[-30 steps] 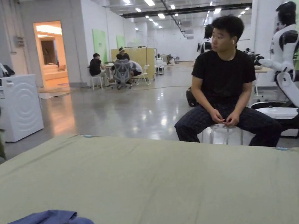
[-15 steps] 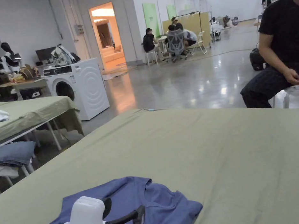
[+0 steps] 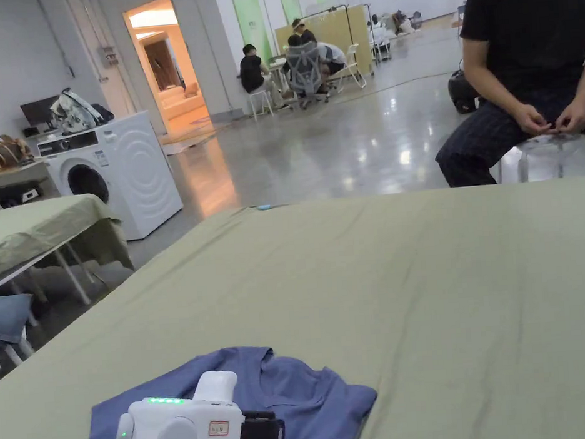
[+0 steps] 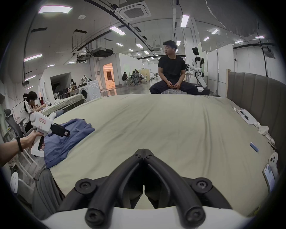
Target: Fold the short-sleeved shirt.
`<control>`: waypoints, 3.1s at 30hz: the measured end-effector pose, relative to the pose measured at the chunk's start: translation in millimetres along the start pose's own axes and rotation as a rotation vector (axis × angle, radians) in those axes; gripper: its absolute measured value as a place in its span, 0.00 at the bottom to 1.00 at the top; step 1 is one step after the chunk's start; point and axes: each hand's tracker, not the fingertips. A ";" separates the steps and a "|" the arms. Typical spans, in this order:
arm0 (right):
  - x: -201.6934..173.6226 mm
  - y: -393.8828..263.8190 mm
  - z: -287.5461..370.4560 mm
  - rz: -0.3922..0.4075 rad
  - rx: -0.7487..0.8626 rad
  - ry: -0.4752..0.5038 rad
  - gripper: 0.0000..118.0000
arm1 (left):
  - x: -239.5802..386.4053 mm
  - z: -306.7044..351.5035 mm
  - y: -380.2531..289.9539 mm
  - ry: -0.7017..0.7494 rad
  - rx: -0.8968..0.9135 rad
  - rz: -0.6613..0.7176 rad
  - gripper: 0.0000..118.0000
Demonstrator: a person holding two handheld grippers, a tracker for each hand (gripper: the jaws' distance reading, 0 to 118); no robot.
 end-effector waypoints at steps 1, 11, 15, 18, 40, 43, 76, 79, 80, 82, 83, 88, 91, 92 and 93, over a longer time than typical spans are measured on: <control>2.6 -0.5 -0.4 -0.005 -0.005 -0.006 0.00 | -2.1 -12.4 -1.6 0.002 -0.047 0.018 0.64; 16.2 -5.6 1.4 -0.064 -0.033 -0.018 0.00 | 4.6 -15.1 9.9 0.014 -0.091 -0.003 0.12; 20.5 -8.3 8.0 -0.092 -0.032 -0.010 0.00 | 4.8 -13.4 13.3 0.041 -0.096 0.017 0.11; 24.4 -8.9 15.8 -0.088 -0.027 -0.016 0.00 | -5.6 2.2 24.5 0.085 -0.018 0.162 0.06; 81.5 -7.3 89.2 -0.265 0.100 -0.124 0.00 | 282.3 85.3 171.1 -0.286 0.296 -0.283 0.06; 87.0 -8.9 103.6 -0.231 0.106 -0.175 0.00 | 353.3 52.6 106.4 -0.466 0.217 -0.271 0.06; 121.4 -25.7 127.7 -0.212 0.111 -0.274 0.00 | 259.7 200.4 -34.3 -0.350 0.607 -0.246 0.33; 111.4 -18.5 112.6 -0.181 0.109 -0.232 0.00 | 231.4 223.9 -50.9 -0.236 0.681 -0.263 0.23; 108.3 -16.3 108.5 -0.173 0.106 -0.219 0.00 | 227.3 226.7 -56.1 -0.188 0.702 -0.265 0.16; 101.8 -13.4 103.4 -0.156 0.110 -0.213 0.00 | 217.3 232.8 -67.2 -0.143 0.721 -0.243 0.12; 92.0 -4.4 105.1 -0.145 0.113 -0.209 0.00 | 212.3 235.1 -71.2 -0.149 0.706 -0.235 0.03; 81.2 3.0 102.6 -0.077 0.130 -0.230 0.00 | 201.0 229.4 -88.6 -0.099 0.705 -0.175 0.02; 75.5 4.7 100.9 -0.035 0.133 -0.246 0.00 | 197.9 226.8 -89.2 -0.146 0.678 -0.136 0.02; 73.7 4.9 99.9 -0.021 0.129 -0.254 0.00 | 195.1 223.4 -88.5 -0.147 0.686 -0.129 0.02; 72.7 4.6 98.6 -0.015 0.127 -0.259 0.00 | 195.2 223.1 -88.0 -0.160 0.683 -0.130 0.02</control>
